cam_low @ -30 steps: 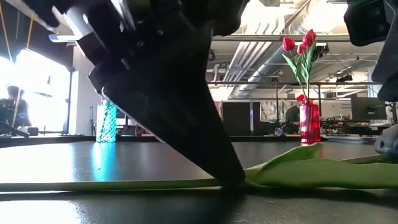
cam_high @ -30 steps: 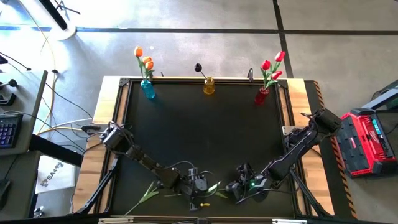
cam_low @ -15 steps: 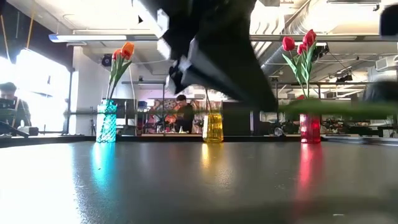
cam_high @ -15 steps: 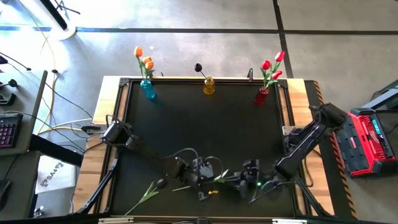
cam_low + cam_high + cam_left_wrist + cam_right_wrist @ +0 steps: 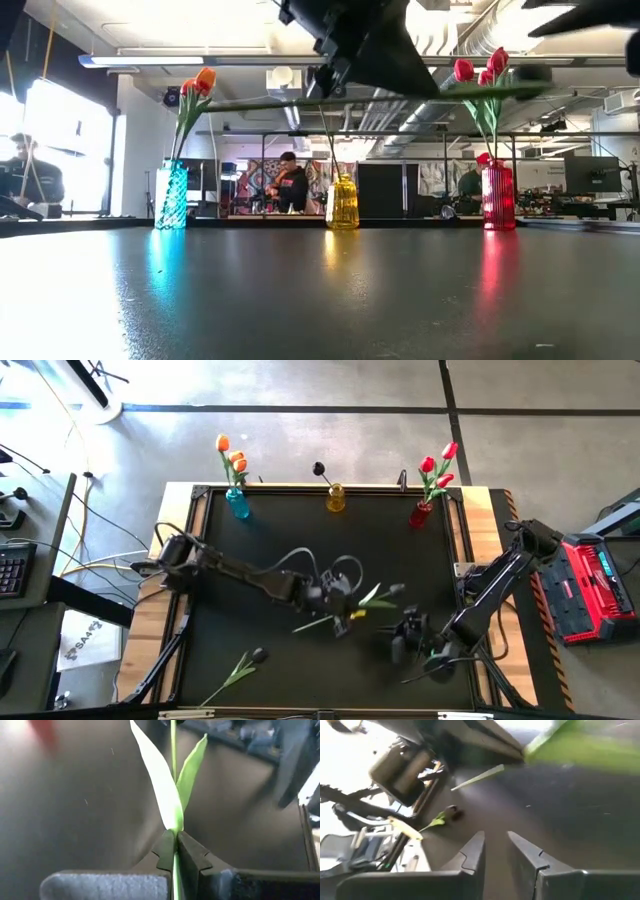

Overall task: Sort flowers into vase by color
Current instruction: Put the right black flower into the yellow vase

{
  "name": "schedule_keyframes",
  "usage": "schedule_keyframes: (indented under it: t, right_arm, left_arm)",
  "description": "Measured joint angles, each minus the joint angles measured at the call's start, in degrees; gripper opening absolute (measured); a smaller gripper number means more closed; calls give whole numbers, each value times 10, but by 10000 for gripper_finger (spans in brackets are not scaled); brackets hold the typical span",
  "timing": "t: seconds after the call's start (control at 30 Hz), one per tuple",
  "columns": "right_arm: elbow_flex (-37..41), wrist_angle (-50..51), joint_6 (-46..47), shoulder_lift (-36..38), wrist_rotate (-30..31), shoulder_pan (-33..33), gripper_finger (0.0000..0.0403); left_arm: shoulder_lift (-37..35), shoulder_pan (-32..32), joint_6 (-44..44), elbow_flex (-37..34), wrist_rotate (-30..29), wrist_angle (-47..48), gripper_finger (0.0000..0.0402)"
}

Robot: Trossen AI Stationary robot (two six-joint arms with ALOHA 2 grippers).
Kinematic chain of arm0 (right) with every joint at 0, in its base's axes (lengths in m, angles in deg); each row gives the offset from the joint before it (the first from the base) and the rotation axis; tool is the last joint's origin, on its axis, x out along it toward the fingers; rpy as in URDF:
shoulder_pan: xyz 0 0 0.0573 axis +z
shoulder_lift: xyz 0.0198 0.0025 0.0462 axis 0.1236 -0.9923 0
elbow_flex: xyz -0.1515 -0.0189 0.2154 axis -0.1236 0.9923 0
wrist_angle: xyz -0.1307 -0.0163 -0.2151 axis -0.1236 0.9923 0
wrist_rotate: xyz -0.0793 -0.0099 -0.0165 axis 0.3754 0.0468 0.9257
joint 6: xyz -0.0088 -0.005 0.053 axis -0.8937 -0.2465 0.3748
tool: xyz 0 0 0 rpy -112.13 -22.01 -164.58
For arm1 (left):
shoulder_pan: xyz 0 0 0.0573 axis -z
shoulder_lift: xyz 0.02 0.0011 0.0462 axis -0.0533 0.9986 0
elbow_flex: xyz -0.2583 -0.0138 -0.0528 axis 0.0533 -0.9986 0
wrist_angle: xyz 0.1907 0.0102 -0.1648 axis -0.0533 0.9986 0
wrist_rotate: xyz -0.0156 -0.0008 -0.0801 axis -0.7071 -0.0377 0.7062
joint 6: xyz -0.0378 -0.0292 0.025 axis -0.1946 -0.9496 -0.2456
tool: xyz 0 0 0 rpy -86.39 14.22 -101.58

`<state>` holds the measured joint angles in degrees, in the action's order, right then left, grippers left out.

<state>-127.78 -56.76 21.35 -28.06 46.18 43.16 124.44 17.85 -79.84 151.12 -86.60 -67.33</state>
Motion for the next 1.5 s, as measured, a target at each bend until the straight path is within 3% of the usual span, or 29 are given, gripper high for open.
schedule_keyframes:
  t: [0.2,0.37,0.53,0.73,0.87,1.03,1.43,1.5]
  right_arm:
    - [0,85,87,0,54,2,64]
    - [0,81,56,0,171,-4,80]
    - [0,99,29,22,225,-22,139]
    - [0,101,-75,91,231,-59,233]
    - [0,97,-167,150,251,-73,255]
    - [0,97,-253,200,224,-98,223]
    - [0,23,-349,212,133,-218,19]
    - [0,9,-380,212,124,-227,9]
  left_arm:
    - [-36,-49,35,-31,46,-82,0]
    - [-54,-86,83,-60,134,-227,0]
    - [-54,-116,90,-74,220,-334,0]
    - [-54,-146,116,-74,280,-339,0]
    - [-54,-161,108,-74,304,-339,0]
    - [-54,-173,118,-74,323,-347,0]
    - [-53,-230,119,-74,423,-346,3]
    - [-53,-239,119,-74,429,-333,12]
